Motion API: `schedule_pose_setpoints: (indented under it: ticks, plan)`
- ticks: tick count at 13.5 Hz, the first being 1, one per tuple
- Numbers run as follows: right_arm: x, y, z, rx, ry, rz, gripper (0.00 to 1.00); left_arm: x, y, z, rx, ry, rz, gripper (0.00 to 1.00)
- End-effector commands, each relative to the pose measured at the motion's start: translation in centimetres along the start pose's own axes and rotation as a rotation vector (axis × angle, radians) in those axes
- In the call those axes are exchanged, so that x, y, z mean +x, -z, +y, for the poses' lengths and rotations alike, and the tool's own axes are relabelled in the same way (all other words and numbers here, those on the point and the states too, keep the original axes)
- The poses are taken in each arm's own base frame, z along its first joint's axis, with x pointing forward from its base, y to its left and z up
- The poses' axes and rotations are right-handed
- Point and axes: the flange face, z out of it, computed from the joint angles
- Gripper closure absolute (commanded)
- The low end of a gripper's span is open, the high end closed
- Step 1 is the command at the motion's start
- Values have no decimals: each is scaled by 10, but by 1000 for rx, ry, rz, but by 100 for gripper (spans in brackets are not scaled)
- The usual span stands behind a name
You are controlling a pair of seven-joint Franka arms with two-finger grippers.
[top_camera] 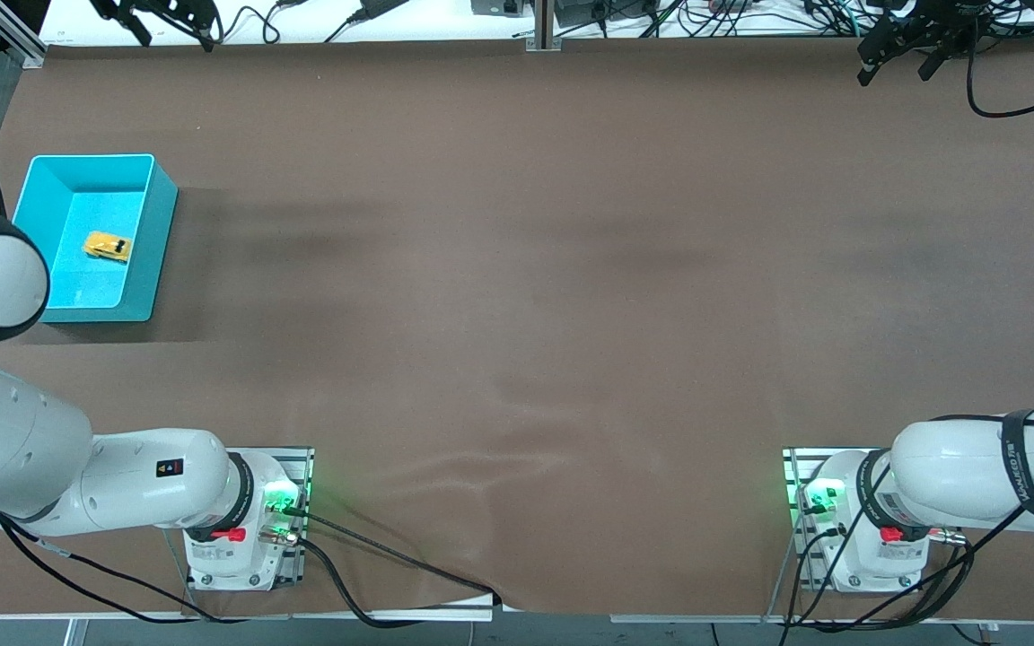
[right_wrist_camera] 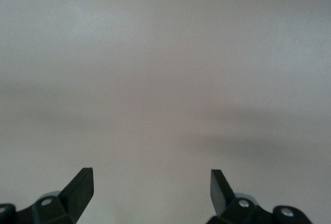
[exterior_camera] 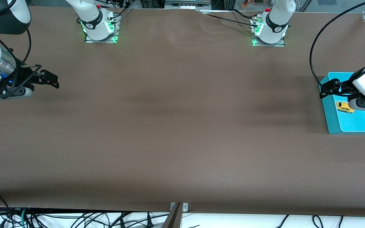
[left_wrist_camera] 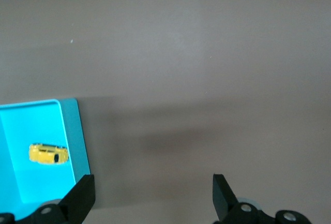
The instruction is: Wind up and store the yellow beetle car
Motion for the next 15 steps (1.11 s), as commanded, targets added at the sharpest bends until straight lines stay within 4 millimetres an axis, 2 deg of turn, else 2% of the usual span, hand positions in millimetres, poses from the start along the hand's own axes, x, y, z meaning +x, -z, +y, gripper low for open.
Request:
schedule_pose_setpoints:
  ticks: [1, 3, 6, 9, 15]
  plan:
    - [4, 3, -1, 12, -8, 8, 0, -34, -2, 4, -22, 38, 9, 0]
    - [4, 3, -1, 12, -8, 8, 0, -33, 0, 4, -22, 27, 6, 0]
    - [4, 5, -2, 10, -3, 11, 0, -32, 6, 24, -18, -8, 17, 0]
    - [11, 15, -2, 10, 5, 30, 0, -30, 12, 25, -18, -13, 31, 0]
    - [11, 12, -3, 13, 3, 18, 0, -28, 10, 24, -21, -10, 31, 0]
